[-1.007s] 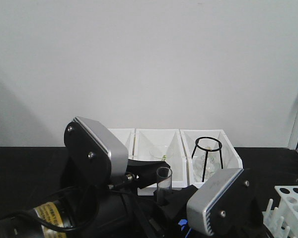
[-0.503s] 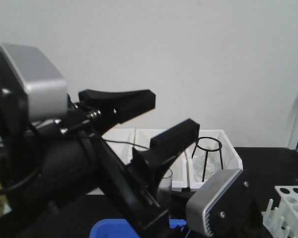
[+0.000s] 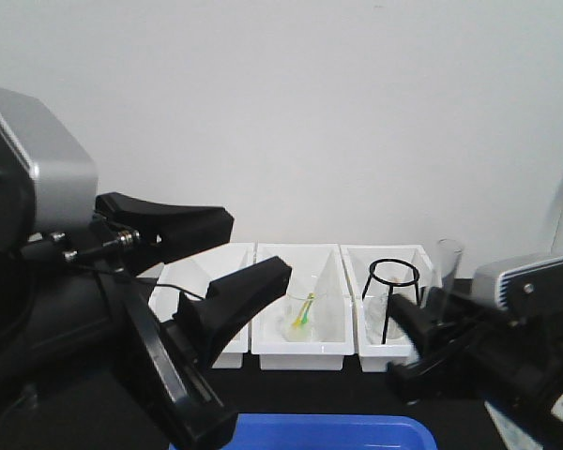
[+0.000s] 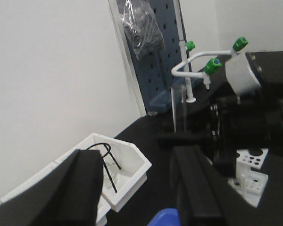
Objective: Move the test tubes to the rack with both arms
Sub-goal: 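Carry the tube over the white rack and lower it into a hole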
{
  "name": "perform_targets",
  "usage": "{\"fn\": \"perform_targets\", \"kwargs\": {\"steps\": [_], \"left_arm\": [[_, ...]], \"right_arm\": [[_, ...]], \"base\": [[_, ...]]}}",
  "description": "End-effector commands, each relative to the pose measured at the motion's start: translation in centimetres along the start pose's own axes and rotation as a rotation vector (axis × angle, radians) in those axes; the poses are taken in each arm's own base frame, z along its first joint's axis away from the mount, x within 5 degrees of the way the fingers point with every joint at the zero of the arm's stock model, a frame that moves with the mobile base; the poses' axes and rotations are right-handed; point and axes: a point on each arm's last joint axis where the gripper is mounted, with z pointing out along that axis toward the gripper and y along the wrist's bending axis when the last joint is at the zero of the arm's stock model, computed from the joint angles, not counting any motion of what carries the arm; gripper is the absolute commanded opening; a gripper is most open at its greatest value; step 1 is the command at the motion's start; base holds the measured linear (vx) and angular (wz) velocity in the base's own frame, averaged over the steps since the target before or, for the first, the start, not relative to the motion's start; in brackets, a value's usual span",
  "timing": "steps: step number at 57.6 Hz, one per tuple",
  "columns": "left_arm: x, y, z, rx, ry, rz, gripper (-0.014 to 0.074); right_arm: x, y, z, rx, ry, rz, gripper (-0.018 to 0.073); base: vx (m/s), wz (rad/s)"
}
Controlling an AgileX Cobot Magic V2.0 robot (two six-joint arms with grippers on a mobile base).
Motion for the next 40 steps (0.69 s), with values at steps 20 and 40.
{"fn": "perform_targets", "kwargs": {"steps": [20, 40], "left_arm": [[-1.2, 0.3, -1.0, -0.014, -0.006, 0.013, 0.0293], [-0.8, 0.3, -1.0, -0.015, 0.032, 0.017, 0.0189]], "right_arm": [[-2.5, -12.1, -3.0, 0.512, -0.156, -0.015, -0.0006], [2.3, -15.0, -5.1, 0.626, -0.247, 0.062, -0.0006]], "base": [[0.0, 0.0], [0.0, 0.0]]}}
